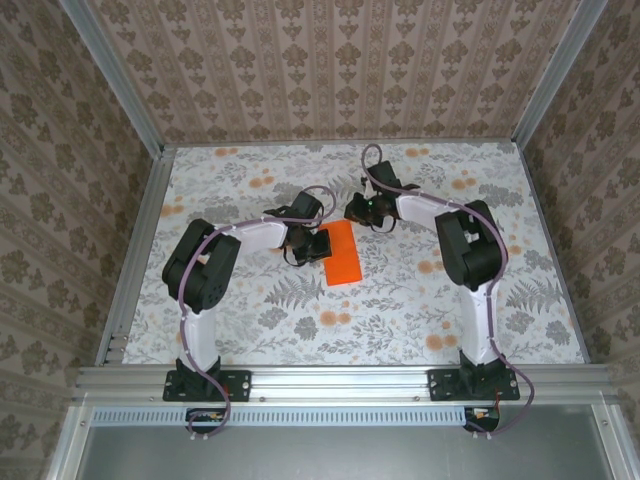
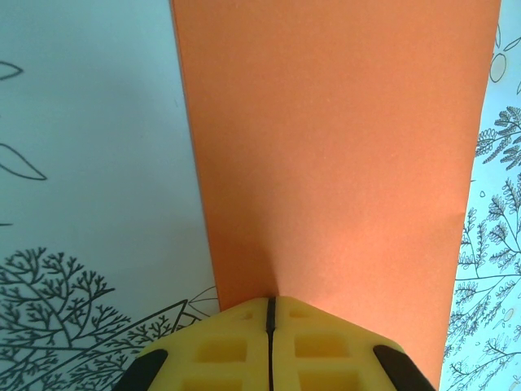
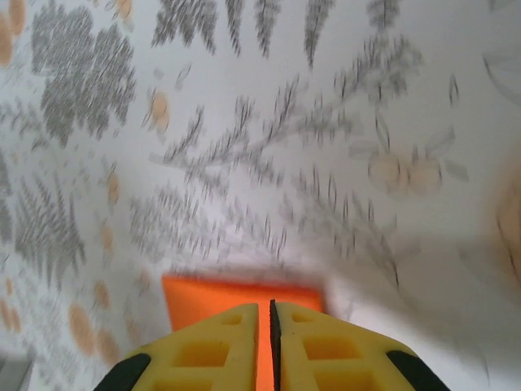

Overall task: Fold a paper plane with a square sheet of paper (pick it up from the middle)
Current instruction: Fold the square sheet of paper in half at the center of the table.

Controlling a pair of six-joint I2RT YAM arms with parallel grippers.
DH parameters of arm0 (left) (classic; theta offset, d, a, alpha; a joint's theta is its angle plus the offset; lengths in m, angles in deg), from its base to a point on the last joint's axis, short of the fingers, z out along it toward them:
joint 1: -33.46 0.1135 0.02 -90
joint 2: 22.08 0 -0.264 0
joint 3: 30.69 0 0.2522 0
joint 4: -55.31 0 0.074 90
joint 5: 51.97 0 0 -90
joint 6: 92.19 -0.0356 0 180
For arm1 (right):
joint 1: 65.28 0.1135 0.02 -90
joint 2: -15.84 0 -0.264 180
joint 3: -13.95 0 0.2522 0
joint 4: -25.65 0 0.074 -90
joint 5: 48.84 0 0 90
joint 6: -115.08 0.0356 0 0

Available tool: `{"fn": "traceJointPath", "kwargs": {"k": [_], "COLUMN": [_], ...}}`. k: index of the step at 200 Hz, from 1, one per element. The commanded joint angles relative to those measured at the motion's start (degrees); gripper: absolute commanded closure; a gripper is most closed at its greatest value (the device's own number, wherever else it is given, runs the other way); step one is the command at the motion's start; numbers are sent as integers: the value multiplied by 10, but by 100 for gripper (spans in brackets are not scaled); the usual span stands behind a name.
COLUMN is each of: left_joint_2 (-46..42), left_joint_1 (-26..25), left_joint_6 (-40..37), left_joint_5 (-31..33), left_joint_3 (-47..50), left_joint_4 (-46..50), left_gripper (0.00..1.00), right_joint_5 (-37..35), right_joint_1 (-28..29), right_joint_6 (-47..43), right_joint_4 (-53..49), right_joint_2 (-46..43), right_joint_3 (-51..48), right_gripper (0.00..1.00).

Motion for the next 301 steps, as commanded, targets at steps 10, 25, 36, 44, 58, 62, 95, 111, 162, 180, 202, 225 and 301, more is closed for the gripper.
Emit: {"fn": "traceJointPath", "kwargs": {"k": [10, 25, 36, 44, 58, 62, 95, 111, 162, 180, 202, 225, 301], "left_joint_2": [44, 41, 36, 34, 29, 28, 17, 11, -16, -28, -33, -16, 82], "left_joint_1": [-9, -10, -10, -10, -10, -10, -10, -10, -10, -7, 3, 14, 16], "left_joint_6": [-14, -14, -14, -14, -14, -14, -13, -12, -14, -15, -15, -14, 22], "left_joint_5": [24, 25, 26, 25, 26, 25, 21, 18, -1, -18, -40, -48, -84], "left_joint_3": [24, 21, 21, 20, 18, 17, 13, 11, -2, -14, -36, -67, -131], "left_joint_4": [92, 93, 94, 94, 96, 96, 96, 96, 86, 68, 35, 16, -50], "left_gripper": [94, 94, 94, 94, 94, 94, 94, 94, 93, 93, 92, 91, 92], "right_joint_5": [67, 95, 107, 113, 116, 116, 123, 121, 116, 115, 122, 134, 151], "right_joint_1": [0, 1, 3, 3, 5, 6, 7, 7, 7, 7, 7, 7, 4], "right_joint_6": [8, 8, 5, 1, -6, -8, -15, -22, -41, -57, -92, -123, -116], "right_joint_4": [32, 36, 33, 30, 16, 12, 0, -10, -36, -48, -72, -85, -71], "right_joint_2": [-99, -119, -123, -123, -113, -108, -80, -70, -37, -35, -31, -31, -24], "right_joint_3": [-115, -150, -164, -169, -164, -163, -152, -147, -135, -136, -131, -130, -135], "right_gripper": [86, 86, 86, 87, 87, 87, 89, 89, 89, 89, 89, 90, 90]}}
